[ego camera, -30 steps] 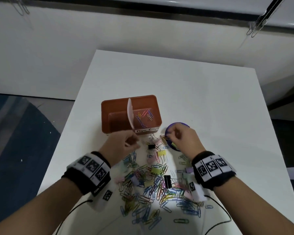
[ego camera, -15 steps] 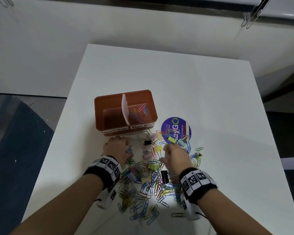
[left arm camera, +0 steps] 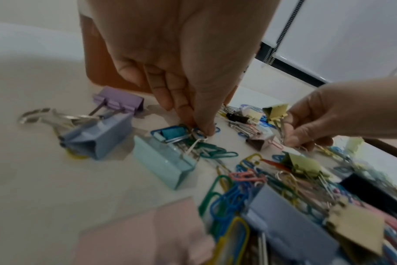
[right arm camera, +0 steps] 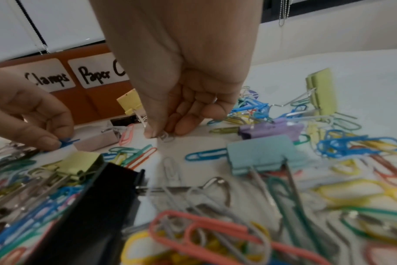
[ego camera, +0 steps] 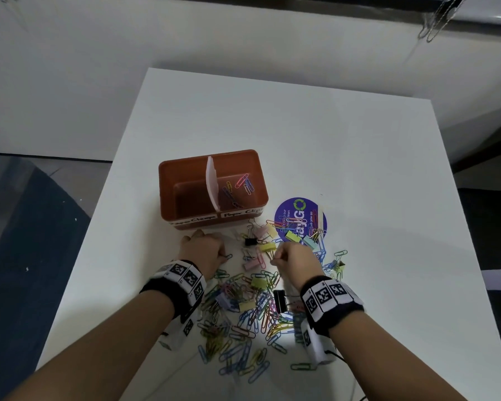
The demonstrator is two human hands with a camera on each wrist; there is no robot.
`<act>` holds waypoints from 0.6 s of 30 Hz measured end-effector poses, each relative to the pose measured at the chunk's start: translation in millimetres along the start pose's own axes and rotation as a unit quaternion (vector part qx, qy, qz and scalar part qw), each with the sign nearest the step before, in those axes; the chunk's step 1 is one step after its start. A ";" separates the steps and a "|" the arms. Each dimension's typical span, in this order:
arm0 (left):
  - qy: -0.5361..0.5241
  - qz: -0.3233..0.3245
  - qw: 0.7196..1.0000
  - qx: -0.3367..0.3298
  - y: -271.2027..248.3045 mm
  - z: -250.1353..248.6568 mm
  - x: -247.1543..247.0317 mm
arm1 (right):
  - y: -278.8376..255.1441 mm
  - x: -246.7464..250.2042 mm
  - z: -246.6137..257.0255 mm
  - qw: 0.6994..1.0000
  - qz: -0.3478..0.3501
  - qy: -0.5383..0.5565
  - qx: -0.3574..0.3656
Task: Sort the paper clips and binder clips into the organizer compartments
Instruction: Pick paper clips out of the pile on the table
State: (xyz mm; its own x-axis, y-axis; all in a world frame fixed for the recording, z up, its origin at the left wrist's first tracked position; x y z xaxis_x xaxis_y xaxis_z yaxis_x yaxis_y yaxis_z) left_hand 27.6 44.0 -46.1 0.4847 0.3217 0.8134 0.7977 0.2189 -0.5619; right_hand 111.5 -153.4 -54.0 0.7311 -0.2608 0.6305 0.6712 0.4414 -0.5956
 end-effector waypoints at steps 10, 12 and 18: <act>0.035 -0.010 0.999 -0.019 -1.4 -6.2 0.3 | -13.8 10.7 -14.9 0.995 -0.061 0.081 -0.018; 0.020 -0.006 1.000 -0.020 -2.2 -4.7 -0.9 | -16.1 12.7 -19.4 0.993 -0.066 0.093 -0.023; -0.098 -0.020 0.995 -0.022 -10.9 6.0 -1.4 | -21.9 17.9 -25.1 0.996 -0.048 0.081 0.010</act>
State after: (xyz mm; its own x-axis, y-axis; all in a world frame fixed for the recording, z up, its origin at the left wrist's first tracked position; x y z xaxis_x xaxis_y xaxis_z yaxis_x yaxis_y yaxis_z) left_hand 16.1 46.7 -42.0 0.3768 0.4876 0.7876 0.8318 0.1961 -0.5193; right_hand 112.9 -189.2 -42.2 0.6750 -0.4371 0.5944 0.7375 0.4244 -0.5254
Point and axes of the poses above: each hand's wrist, its own y-axis towards the middle knuckle, its own x-axis out of the back of the hand, z = x × y, the point moved 1 cm from there along y, towards the middle knuckle, and after that the axes turned 6 degrees about z, right-handed, at the moved point
